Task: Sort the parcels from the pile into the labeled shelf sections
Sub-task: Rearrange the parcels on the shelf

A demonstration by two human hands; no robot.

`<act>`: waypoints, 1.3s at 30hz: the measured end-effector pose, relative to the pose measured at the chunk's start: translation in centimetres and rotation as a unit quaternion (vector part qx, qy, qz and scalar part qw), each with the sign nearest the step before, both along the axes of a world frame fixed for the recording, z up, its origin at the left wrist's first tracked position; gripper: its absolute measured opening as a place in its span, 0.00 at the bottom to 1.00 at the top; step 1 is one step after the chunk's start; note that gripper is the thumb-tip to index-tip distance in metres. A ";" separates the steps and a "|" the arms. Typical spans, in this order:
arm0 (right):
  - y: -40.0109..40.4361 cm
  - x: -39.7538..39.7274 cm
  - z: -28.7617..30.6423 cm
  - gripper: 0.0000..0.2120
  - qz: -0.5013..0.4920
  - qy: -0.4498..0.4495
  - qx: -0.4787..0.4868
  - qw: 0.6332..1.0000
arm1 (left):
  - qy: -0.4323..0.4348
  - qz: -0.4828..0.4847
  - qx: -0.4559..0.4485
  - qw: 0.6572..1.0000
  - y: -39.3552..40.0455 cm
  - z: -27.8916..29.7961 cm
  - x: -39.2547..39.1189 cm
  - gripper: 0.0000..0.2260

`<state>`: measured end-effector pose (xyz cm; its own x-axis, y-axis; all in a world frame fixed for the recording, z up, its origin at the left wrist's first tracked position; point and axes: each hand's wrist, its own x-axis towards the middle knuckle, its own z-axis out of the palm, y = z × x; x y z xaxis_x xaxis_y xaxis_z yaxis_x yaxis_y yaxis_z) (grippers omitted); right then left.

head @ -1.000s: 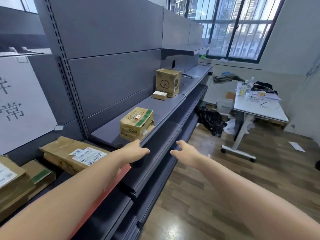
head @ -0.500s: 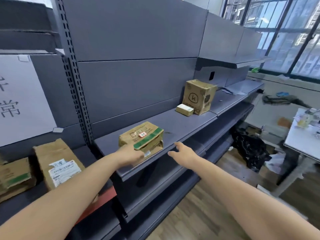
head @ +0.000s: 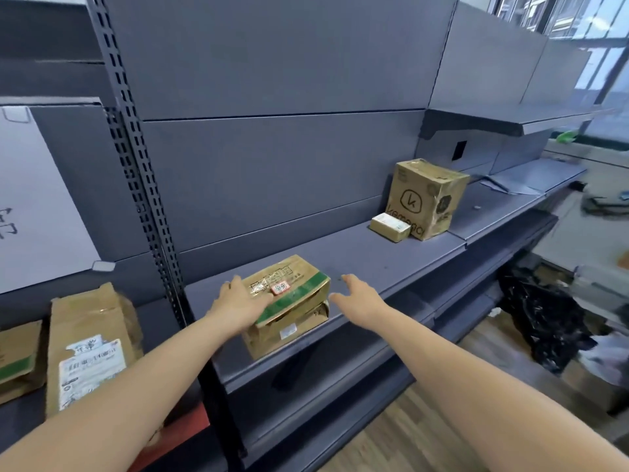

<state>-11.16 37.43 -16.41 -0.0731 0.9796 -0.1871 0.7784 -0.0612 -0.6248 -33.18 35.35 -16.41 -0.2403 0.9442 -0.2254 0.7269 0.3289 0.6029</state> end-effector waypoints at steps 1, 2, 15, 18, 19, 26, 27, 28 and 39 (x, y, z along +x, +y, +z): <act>0.8 0.0 0.0 0.29 0.000 -0.001 0.001 1.000 | 0.002 0.002 -0.001 1.000 0.9 -0.1 -0.3 0.40; 1.8 -0.1 0.1 0.30 0.000 -0.004 0.003 1.000 | 0.000 0.005 -0.005 1.000 2.0 -0.3 -0.7 0.42; 10.7 -1.0 -1.3 0.28 0.015 -0.032 -0.006 0.999 | 0.019 0.067 -0.020 0.997 7.4 -0.5 -3.5 0.38; 12.5 -1.3 -2.1 0.28 0.026 -0.035 -0.009 0.999 | 0.010 0.089 -0.031 0.996 7.8 -0.9 -3.6 0.38; 13.1 -1.4 -2.3 0.28 0.028 -0.033 -0.011 0.999 | 0.008 0.097 -0.033 0.995 7.8 -1.1 -3.5 0.38; 14.9 -2.2 -4.8 0.29 0.105 0.007 -0.069 0.992 | -0.059 0.176 -0.058 0.981 6.4 -2.9 -1.6 0.36; 14.8 -2.3 -5.3 0.29 0.122 0.011 -0.077 0.990 | -0.070 0.189 -0.057 0.978 6.1 -3.2 -1.3 0.35; 14.7 -2.4 -5.7 0.29 0.135 0.014 -0.084 0.987 | -0.083 0.200 -0.055 0.975 5.8 -3.5 -1.0 0.35; 14.2 -2.0 -6.7 0.23 0.188 0.076 -0.083 0.976 | -0.126 0.286 0.024 0.950 4.3 -6.2 1.1 0.34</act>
<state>-13.12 51.67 -23.07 -0.4604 0.8356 -0.2997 0.6642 0.1003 -0.7408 -32.03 39.69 -22.61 -0.6613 0.6861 -0.3031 0.2687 0.5940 0.7583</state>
